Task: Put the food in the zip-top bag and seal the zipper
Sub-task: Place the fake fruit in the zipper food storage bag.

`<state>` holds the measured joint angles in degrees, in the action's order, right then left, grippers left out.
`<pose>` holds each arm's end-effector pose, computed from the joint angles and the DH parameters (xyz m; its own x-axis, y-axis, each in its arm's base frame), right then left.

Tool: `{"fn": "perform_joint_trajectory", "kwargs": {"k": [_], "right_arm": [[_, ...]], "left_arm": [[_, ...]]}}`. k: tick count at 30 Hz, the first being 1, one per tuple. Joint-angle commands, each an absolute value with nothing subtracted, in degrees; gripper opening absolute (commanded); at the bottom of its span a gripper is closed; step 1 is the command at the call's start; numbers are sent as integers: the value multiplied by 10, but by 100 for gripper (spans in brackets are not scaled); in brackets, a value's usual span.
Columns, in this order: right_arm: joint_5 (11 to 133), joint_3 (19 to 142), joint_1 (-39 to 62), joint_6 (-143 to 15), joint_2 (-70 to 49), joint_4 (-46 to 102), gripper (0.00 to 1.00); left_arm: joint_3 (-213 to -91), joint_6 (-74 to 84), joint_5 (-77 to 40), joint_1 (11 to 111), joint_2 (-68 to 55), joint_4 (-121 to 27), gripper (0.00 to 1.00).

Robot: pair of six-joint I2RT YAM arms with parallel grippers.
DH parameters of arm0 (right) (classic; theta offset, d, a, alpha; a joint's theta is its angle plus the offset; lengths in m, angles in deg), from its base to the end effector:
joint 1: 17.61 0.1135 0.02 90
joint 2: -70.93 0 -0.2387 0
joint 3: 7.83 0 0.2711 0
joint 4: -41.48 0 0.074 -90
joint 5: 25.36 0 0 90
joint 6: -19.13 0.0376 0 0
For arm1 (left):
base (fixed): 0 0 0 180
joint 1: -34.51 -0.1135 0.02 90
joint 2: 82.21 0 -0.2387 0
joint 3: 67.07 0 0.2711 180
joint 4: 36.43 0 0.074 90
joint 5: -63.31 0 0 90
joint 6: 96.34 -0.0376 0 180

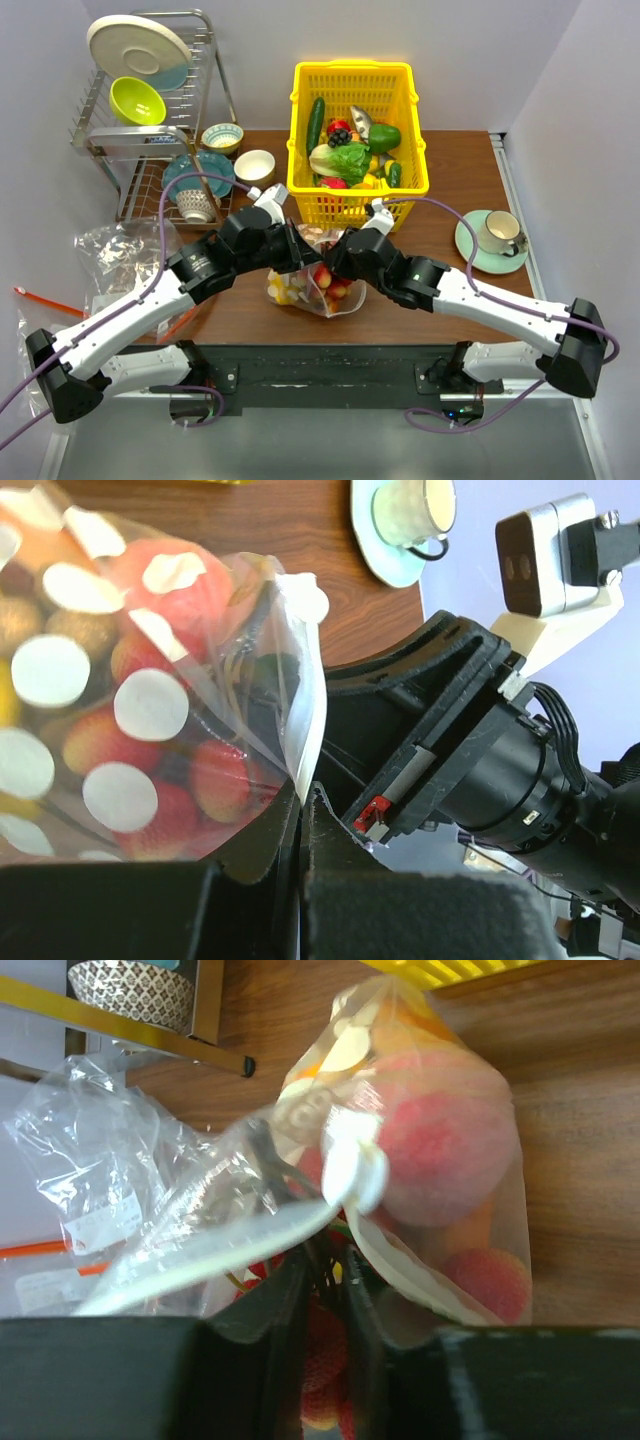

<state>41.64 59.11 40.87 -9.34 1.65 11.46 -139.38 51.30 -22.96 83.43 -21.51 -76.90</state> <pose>0.1684 0.2465 0.2676 -0.6715 0.4529 -0.5865 -0.0458 0.7646 0.6429 0.1732 -0.2024 0.3224 -0.8368 -0.3229 -0.4422 0.1547 0.6353 -0.7566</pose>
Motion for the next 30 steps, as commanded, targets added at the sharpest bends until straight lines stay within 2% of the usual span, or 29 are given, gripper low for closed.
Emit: {"fn": "perform_joint_trajectory", "kwargs": {"k": [1, 3, 8, 13, 18, 23, 30], "right_arm": [[389, 623, 402, -155, 53, 102, 29], [400, 625, 403, -174, 72, 93, 40], [465, 636, 403, -209, 100, 51, 54], [547, 655, 403, -236, 130, 3, 63], [523, 679, 401, -270, 169, -69, 62], [502, 687, 402, -293, 206, -153, 53], [530, 593, 402, -284, 255, -146, 51]], "left_arm": [[-1451, 504, -220, 841, -231, -747, 0], [-1452, 501, -226, 838, -231, -751, 0], [-1463, 490, -240, 832, -226, -763, 0], [-1475, 482, -247, 824, -224, -776, 0], [-1477, 482, -245, 824, -225, -777, 0], [-1479, 481, -247, 824, -231, -782, 0], [-1499, 474, -255, 823, -227, -798, 0]]}}
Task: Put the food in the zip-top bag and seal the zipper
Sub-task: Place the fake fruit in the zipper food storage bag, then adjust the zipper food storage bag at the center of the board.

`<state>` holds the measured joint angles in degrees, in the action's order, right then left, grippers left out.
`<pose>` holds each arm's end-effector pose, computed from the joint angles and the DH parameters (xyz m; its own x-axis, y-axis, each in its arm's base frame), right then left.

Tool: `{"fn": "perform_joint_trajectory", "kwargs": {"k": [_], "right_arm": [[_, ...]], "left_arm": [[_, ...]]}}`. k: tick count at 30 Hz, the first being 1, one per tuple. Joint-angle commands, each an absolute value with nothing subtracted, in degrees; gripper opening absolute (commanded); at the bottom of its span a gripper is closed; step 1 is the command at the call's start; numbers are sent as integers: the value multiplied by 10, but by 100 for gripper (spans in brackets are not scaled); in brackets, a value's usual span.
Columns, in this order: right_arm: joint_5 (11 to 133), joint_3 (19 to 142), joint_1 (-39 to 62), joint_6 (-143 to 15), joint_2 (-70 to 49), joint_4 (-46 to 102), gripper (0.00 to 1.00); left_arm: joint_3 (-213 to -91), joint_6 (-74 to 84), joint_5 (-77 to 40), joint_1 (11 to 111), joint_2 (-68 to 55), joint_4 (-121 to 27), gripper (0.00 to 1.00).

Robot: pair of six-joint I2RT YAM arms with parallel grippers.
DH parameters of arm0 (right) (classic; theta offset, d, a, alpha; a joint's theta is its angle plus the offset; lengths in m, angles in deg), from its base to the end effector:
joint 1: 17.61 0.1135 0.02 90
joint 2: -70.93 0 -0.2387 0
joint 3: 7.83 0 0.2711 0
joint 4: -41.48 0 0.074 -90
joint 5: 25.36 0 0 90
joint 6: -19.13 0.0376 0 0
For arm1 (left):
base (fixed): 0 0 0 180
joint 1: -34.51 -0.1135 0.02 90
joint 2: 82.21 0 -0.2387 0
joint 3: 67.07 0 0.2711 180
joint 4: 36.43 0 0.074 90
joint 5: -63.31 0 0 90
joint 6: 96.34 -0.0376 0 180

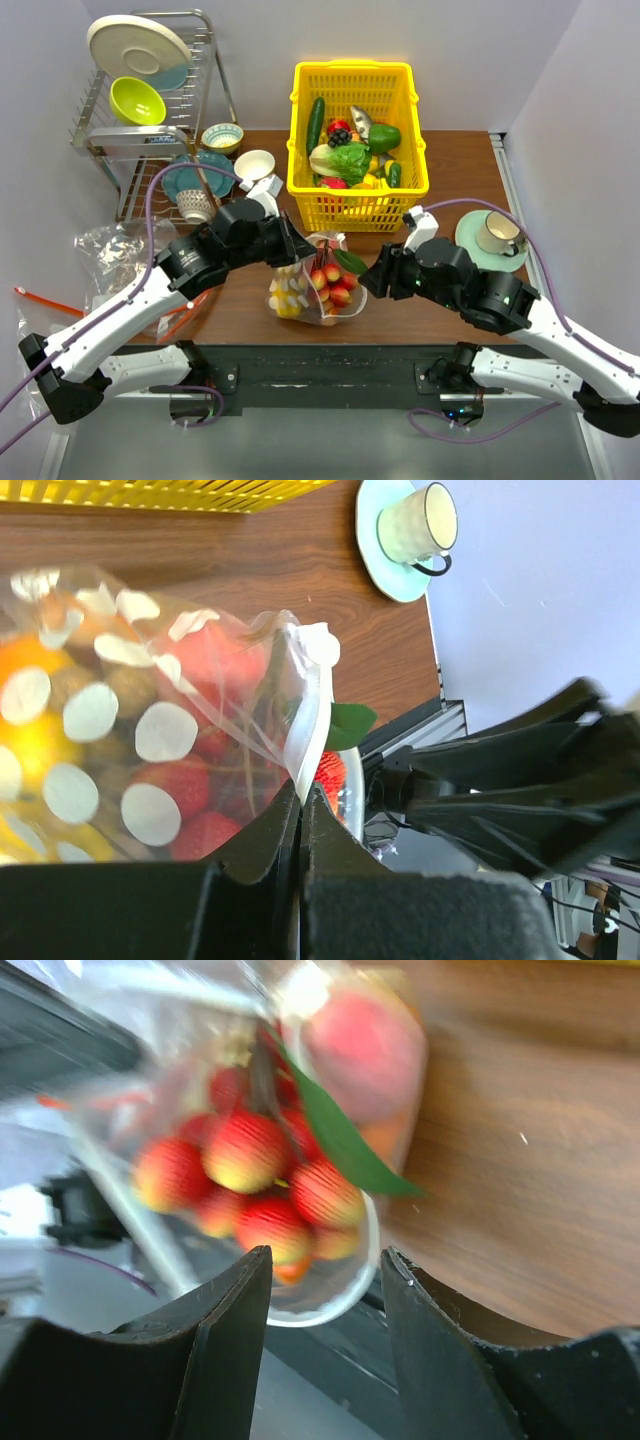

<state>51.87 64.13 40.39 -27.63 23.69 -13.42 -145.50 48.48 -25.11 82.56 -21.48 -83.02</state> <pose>0.1130 0.1651 0.3465 -0.6913 0.1545 -0.7059 -0.3463 0.7866 0.5112 0.1725 -0.1935 0.3502 -0.8069 -0.3245 -0.4936 0.1737 0.6683 -0.7233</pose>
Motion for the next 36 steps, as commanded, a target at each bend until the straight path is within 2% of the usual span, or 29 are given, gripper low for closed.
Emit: {"fn": "perform_joint_trajectory", "kwargs": {"k": [1, 6, 10, 12, 13, 16, 20, 21, 24, 25, 30, 36], "right_arm": [[538, 567, 401, -282, 258, -125, 51], [521, 527, 401, -282, 232, -99, 46], [499, 530, 401, -285, 206, -104, 28], [500, 536, 401, -290, 205, -96, 24], [500, 539, 401, -294, 205, -90, 16], [494, 567, 401, -310, 197, -87, 0], [465, 689, 401, -360, 150, -126, 0], [458, 760, 402, -385, 136, -140, 0], [452, 869, 401, -416, 102, -181, 0], [460, 878, 401, -419, 99, -179, 0], [435, 765, 401, -395, 127, -130, 0], [426, 745, 401, -383, 132, -139, 0]], "left_arm": [[-1500, 474, -255, 823, -227, -799, 0], [-1503, 474, -255, 822, -230, -800, 0], [-1503, 473, -255, 822, -234, -804, 0], [-1499, 472, -256, 821, -239, -808, 0], [-1496, 472, -257, 822, -239, -808, 0], [-1486, 469, -258, 822, -246, -809, 0], [-1471, 460, -258, 822, -246, -822, 0], [-1467, 460, -259, 822, -244, -824, 0], [-1448, 459, -257, 822, -246, -826, 0], [-1434, 459, -259, 822, -247, -824, 0], [-1439, 446, -282, 817, -247, -831, 0], [-1507, 419, -313, 816, -235, -872, 0]]}}
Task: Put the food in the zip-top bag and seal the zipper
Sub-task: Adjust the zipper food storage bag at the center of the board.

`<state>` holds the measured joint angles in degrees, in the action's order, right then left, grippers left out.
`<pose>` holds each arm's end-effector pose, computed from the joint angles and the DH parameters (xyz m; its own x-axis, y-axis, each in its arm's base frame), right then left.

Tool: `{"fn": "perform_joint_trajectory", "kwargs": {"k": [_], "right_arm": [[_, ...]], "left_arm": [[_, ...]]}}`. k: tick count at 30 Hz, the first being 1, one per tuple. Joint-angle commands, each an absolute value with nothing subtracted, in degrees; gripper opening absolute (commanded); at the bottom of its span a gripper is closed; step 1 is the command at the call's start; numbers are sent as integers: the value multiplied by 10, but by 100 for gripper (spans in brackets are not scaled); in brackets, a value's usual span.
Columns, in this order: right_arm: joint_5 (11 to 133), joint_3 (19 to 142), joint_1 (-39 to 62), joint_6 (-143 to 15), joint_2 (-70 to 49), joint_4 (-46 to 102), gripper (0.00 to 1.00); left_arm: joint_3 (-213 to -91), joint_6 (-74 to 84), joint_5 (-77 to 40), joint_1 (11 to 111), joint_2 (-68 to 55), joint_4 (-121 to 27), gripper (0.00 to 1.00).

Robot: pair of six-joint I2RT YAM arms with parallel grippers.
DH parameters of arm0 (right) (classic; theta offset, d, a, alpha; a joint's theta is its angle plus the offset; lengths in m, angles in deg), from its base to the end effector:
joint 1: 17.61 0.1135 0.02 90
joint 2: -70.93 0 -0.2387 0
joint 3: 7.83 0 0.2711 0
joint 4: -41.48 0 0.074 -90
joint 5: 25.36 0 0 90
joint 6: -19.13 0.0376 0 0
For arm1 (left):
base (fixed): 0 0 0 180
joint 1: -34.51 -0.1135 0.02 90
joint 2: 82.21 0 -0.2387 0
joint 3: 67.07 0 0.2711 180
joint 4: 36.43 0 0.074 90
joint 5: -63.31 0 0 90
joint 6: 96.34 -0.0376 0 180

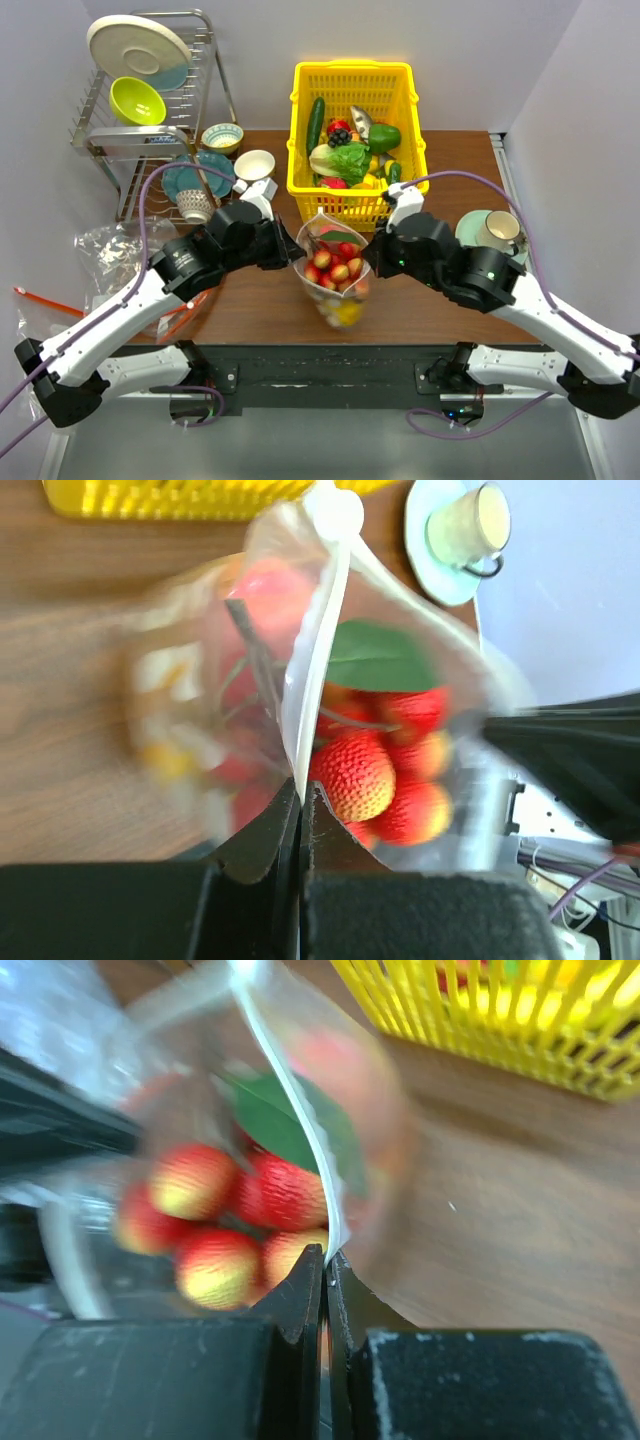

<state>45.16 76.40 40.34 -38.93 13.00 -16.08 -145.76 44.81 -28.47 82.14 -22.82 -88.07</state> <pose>0.1326 0.1882 0.3791 -0.5764 0.0192 -0.8170 -0.4040 0.8623 0.3054 0.1684 -0.1829 0.3489 -0.7875 -0.2918 -0.5429 0.1714 0.7425 -0.6476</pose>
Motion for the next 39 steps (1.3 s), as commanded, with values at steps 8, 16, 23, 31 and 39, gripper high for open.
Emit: {"fn": "perform_joint_trajectory", "kwargs": {"k": [8, 16, 23, 31, 39], "right_arm": [[449, 731, 401, -390, 130, -111, 0], [479, 722, 402, -385, 134, -88, 0], [522, 805, 402, -420, 100, -83, 0], [586, 762, 401, -392, 64, -50, 0], [588, 710, 402, -365, 77, -4, 0]], "left_arm": [[-1400, 417, -248, 816, -204, -814, 0], [-1525, 385, -328, 816, -201, -877, 0], [-1323, 436, -239, 815, -203, -744, 0], [-1457, 407, -265, 816, -174, -802, 0], [-1421, 424, -222, 816, -180, -779, 0]]}}
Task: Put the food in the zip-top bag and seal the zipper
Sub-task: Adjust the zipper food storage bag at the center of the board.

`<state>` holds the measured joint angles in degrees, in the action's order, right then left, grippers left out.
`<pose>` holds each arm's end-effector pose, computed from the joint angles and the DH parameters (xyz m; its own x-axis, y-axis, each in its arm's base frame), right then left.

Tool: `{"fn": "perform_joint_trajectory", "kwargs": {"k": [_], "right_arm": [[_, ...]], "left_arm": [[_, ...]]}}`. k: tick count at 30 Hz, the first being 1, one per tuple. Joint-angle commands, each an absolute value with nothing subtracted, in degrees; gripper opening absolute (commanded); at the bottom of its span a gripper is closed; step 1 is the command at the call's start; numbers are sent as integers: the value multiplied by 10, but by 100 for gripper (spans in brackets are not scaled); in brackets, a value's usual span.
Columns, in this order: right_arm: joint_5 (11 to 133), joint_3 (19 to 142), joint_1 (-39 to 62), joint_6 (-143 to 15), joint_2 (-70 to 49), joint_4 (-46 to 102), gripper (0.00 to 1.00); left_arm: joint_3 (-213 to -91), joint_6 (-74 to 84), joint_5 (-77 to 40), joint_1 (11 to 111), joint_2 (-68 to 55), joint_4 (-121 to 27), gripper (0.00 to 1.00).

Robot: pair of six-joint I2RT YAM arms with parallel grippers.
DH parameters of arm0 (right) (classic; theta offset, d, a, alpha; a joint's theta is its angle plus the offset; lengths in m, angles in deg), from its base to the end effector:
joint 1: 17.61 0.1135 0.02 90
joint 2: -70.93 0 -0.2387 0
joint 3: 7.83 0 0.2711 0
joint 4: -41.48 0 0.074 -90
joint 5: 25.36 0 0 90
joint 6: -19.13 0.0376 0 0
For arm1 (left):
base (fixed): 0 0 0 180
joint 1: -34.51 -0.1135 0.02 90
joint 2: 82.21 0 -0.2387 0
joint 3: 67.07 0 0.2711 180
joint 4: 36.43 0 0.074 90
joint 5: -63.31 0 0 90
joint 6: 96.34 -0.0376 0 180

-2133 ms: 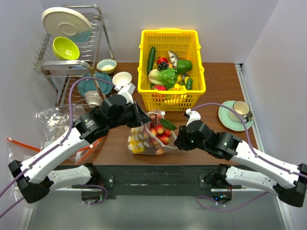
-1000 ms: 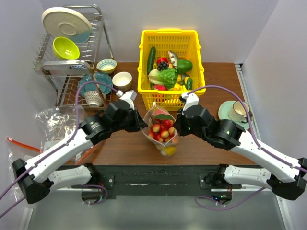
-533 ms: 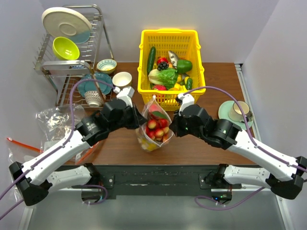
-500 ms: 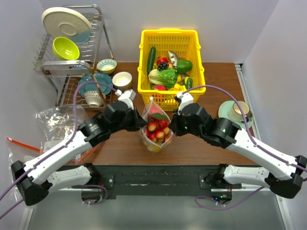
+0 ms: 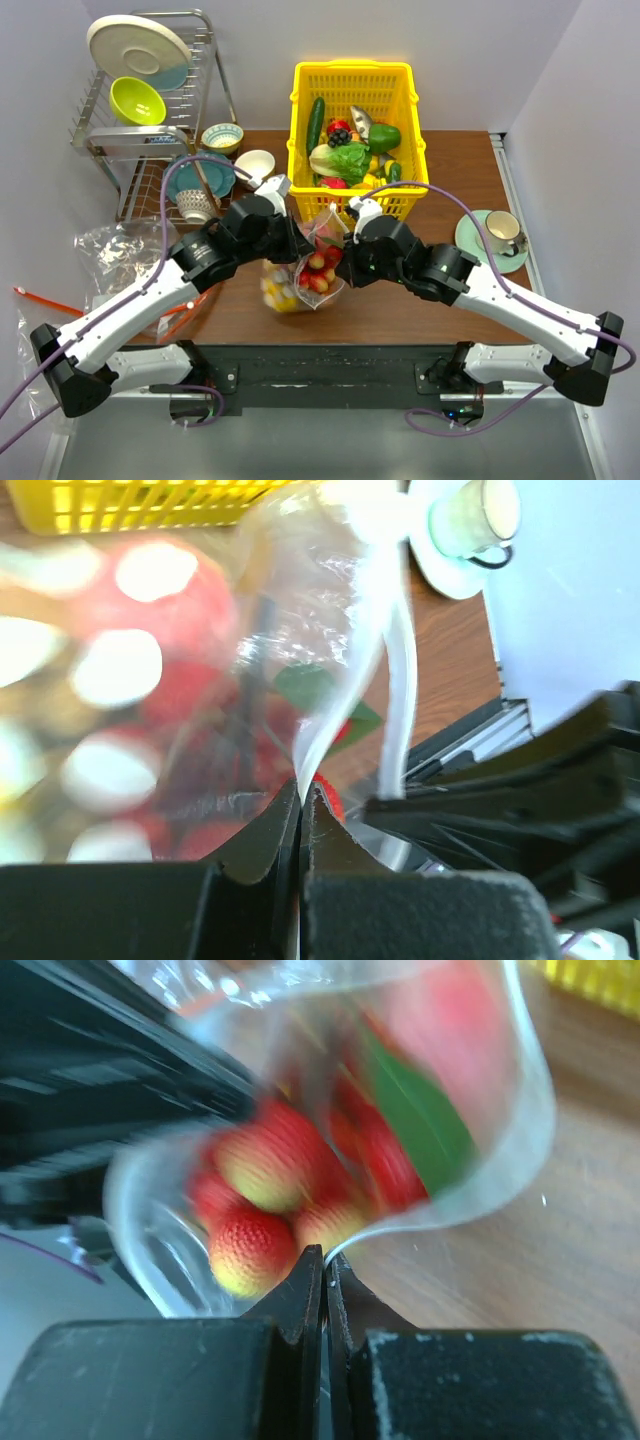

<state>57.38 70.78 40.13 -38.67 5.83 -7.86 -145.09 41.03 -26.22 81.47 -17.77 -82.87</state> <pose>0.1499 0.2286 0.3282 -0.6823 -0.0906 -0.7255 -0.4971 0.7851 0.3694 0.1870 -0.2007 0.3319 -0.7920 -0.2299 -0.5656 0.2257 0.7506 -0.6210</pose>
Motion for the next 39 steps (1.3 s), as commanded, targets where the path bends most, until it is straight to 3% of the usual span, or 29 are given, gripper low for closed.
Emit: {"fn": "perform_joint_trajectory", "kwargs": {"k": [1, 10, 31, 39], "right_arm": [[596, 709, 401, -359, 76, 2, 0], [669, 709, 401, -319, 25, 80, 0], [600, 688, 401, -315, 105, 86, 0], [599, 645, 401, -304, 56, 67, 0]], "left_arm": [[-1413, 430, -213, 815, -179, -771, 0], [-1387, 449, -192, 817, -186, -729, 0], [-1488, 408, -225, 824, -181, -824, 0], [-1361, 444, -203, 825, -193, -746, 0]]}}
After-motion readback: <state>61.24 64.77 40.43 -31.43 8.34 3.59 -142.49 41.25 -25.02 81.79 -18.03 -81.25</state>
